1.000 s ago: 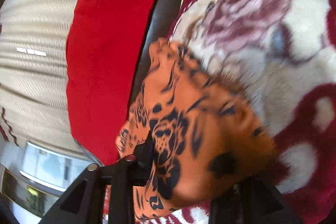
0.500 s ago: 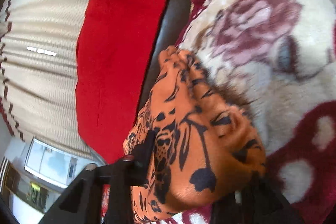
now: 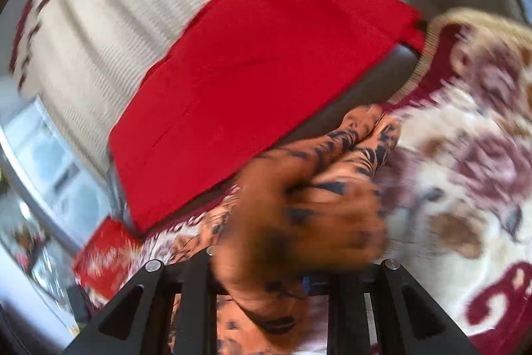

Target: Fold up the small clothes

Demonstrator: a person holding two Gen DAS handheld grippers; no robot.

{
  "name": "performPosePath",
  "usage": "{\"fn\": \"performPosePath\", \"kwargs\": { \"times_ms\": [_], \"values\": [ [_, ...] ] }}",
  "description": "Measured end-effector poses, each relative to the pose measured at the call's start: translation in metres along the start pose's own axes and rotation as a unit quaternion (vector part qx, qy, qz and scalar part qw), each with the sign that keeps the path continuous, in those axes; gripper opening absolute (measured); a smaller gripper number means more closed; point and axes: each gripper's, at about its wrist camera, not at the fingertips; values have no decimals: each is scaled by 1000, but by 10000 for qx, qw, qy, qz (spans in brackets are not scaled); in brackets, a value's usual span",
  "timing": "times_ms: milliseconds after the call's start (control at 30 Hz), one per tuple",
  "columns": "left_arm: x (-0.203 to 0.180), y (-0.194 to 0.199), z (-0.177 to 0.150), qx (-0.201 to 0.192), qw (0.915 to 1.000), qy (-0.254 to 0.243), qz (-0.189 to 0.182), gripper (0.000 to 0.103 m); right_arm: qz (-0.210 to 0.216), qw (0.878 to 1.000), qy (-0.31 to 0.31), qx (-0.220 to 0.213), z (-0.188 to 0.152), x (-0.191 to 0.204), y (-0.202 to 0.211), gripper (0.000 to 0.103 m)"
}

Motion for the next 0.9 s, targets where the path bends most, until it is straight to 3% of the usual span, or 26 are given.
{"fn": "performPosePath", "kwargs": {
  "times_ms": [100,167,300,433,567,733,833,900],
  "values": [
    [36,16,6,-291,9974,422,505,83,119,9987,472,129,-11,48,-11,26],
    [59,26,6,-374,9949,671,655,83,135,9968,742,273,-24,78,-21,26],
    [89,36,1,-393,9923,889,774,83,187,9910,1146,659,-64,130,-51,25],
    [108,42,-4,-423,9897,1073,848,83,236,9808,1289,1441,-121,164,-98,25],
    [121,48,-6,-443,9873,1277,834,83,261,9743,1415,1732,-163,181,-118,26],
    [122,54,-4,-621,9859,1366,743,83,663,9763,1510,1399,-162,197,-99,25],
    [112,53,-2,-683,9880,1182,726,83,756,9768,1172,1624,-167,180,-105,28],
    [105,49,-1,-621,9900,1062,691,83,657,9727,919,2027,-175,165,-118,30]
  ]
}}
Point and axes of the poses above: each gripper's, at about its wrist camera, not at the fingertips, and y roughly against the way its jaws point, x to its left, z to its top, and after that the axes turned 6 degrees about -y, right-handed
